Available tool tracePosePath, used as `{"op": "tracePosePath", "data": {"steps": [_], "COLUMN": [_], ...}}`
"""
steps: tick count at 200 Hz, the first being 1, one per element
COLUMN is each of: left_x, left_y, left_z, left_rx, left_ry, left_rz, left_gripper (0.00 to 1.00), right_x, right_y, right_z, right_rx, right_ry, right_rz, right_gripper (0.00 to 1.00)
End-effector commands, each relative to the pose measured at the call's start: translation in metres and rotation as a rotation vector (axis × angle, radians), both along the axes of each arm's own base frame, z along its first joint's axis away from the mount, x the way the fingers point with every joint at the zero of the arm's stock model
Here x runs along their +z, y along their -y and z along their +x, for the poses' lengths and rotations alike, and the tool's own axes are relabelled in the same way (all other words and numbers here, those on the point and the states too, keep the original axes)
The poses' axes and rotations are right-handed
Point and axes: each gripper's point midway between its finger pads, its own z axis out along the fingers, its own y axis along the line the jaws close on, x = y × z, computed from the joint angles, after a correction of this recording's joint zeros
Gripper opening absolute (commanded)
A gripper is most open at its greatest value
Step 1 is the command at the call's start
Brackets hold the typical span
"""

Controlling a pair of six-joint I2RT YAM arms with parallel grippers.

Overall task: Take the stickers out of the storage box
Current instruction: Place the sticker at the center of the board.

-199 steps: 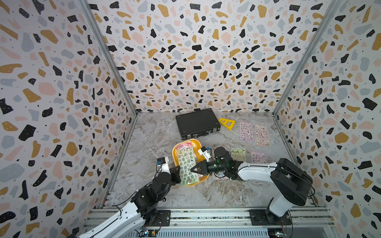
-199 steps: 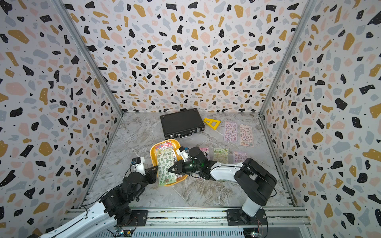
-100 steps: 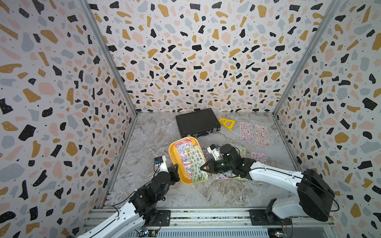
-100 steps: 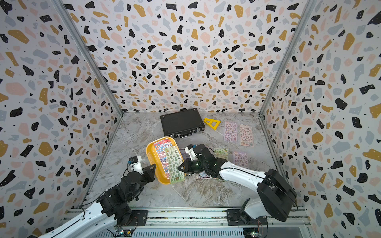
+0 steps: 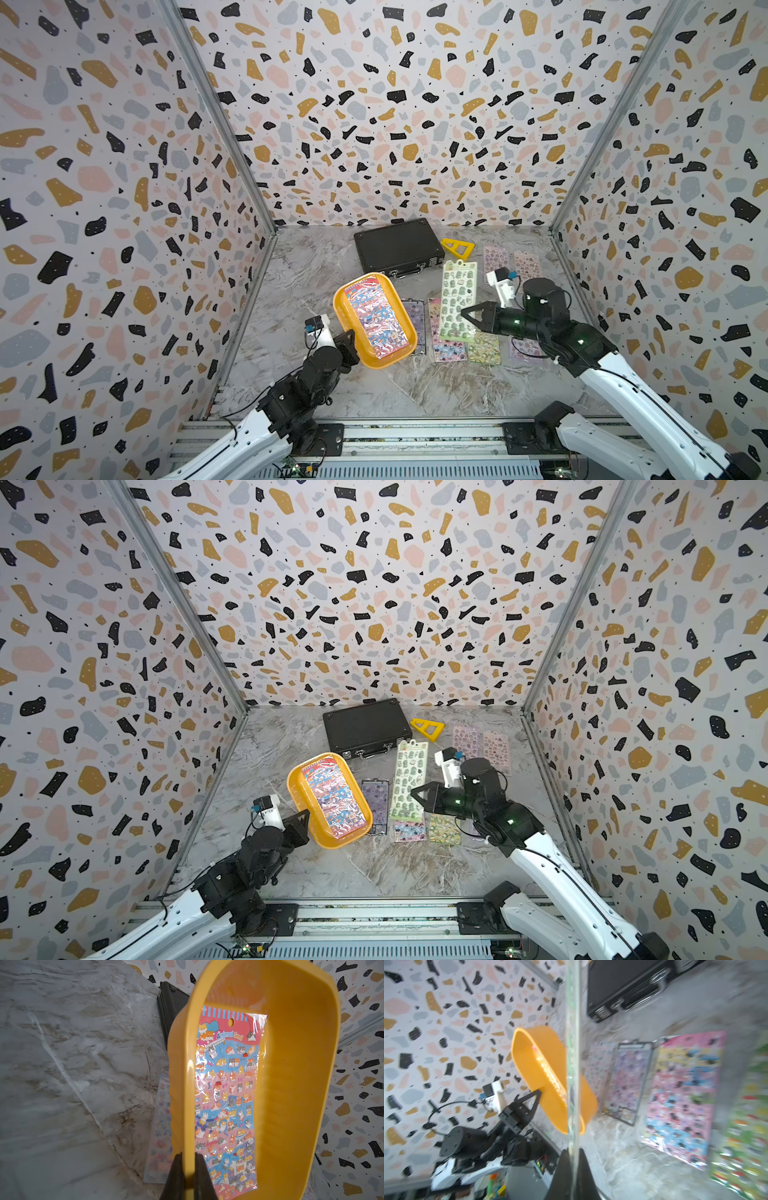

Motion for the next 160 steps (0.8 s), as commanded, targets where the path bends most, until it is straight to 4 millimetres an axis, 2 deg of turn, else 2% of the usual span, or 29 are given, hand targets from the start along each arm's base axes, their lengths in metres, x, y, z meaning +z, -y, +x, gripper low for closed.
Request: {"op": "tracePosePath", "data": {"steps": [1, 15, 25, 45, 79, 104, 160], "left_x": [0.027, 0.028, 0.027, 0.027, 0.026, 0.027, 0.032], "left_y": [0.000, 0.000, 0.001, 0.002, 0.004, 0.006, 0.004], "left_z": [0.005, 0.005, 0.005, 0.006, 0.006, 0.006, 0.005], "left_rx": [0.029, 0.027, 0.025, 0.018, 0.011, 0.003, 0.003], "left_ry": [0.058, 0.059, 0.058, 0.057, 0.051, 0.052, 0.064], "left_rz": [-0.055, -0.058, -0.058, -0.062, -0.056, -0.055, -0.046], "left_gripper": [0.00, 0.00, 0.00, 0.00, 0.00, 0.00, 0.00], "right_x": [-0.020, -0.025, -0.027, -0.037, -0.072, -0.082, -0.120], "right_y": [0.075, 0.128, 0.149, 0.171, 0.192, 0.213, 0.266], "right_z": [-0.005, 0.000, 0.002, 0.013, 0.039, 0.056, 0.070], "right_rx": [-0.190, -0.344, -0.396, -0.441, -0.399, -0.438, -0.470], "right_ry": [-0.032, -0.052, -0.079, -0.166, -0.395, -0.479, -0.753], "right_rz": [-0.373, -0.619, -0.700, -0.713, -0.658, -0.647, -0.726], "right_gripper": [0.00, 0.00, 0.00, 0.00, 0.00, 0.00, 0.00]}}
